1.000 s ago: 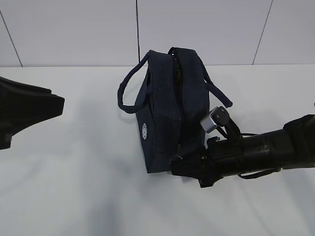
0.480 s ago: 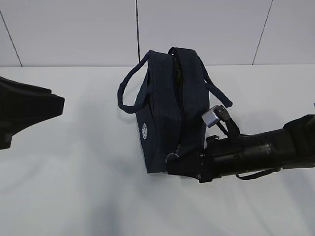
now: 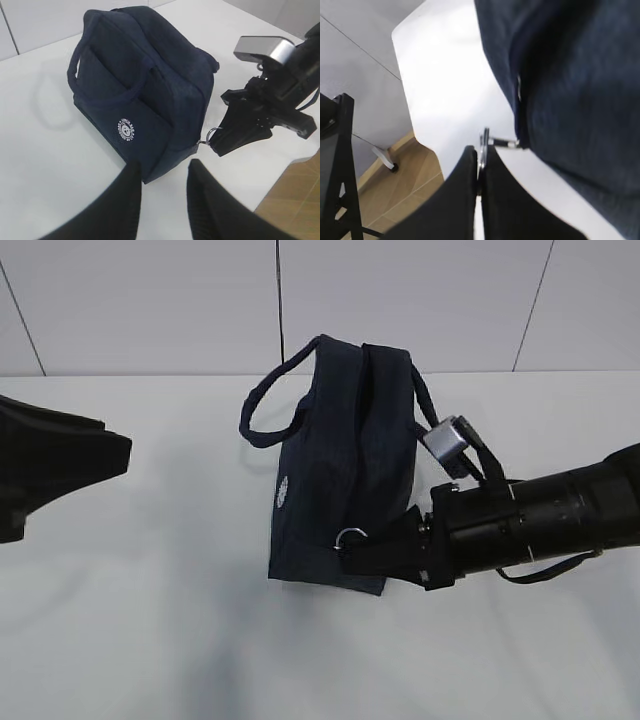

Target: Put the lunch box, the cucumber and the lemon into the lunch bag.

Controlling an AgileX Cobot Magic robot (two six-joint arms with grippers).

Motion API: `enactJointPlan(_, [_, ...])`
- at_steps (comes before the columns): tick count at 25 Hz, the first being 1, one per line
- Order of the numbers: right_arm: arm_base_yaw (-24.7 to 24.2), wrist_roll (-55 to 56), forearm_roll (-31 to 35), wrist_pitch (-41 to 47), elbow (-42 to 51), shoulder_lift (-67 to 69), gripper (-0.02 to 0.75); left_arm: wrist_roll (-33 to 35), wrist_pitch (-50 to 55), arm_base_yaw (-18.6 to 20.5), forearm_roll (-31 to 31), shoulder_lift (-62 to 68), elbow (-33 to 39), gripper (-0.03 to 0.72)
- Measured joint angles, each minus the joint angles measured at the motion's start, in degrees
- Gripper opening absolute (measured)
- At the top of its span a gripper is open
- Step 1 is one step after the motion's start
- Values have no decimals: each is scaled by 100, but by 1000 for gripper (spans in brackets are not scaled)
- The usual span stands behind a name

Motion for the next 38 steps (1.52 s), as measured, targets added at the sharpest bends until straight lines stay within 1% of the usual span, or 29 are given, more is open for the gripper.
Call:
enactJointPlan(11, [0, 457, -181, -42, 0, -702, 7, 0, -25, 0, 0, 389, 0, 225])
enactJointPlan(25, [0, 559, -147, -894, 24, -1686, 7, 0, 233, 0, -93, 969, 0, 225])
enactJointPlan(33, [0, 548, 126, -1487, -405, -1791, 7, 0, 245, 0, -101, 1353, 0, 226])
enactJointPlan(38, [0, 548, 139, -1535, -454, -1791, 7, 80, 245, 0, -302, 1522, 0, 236])
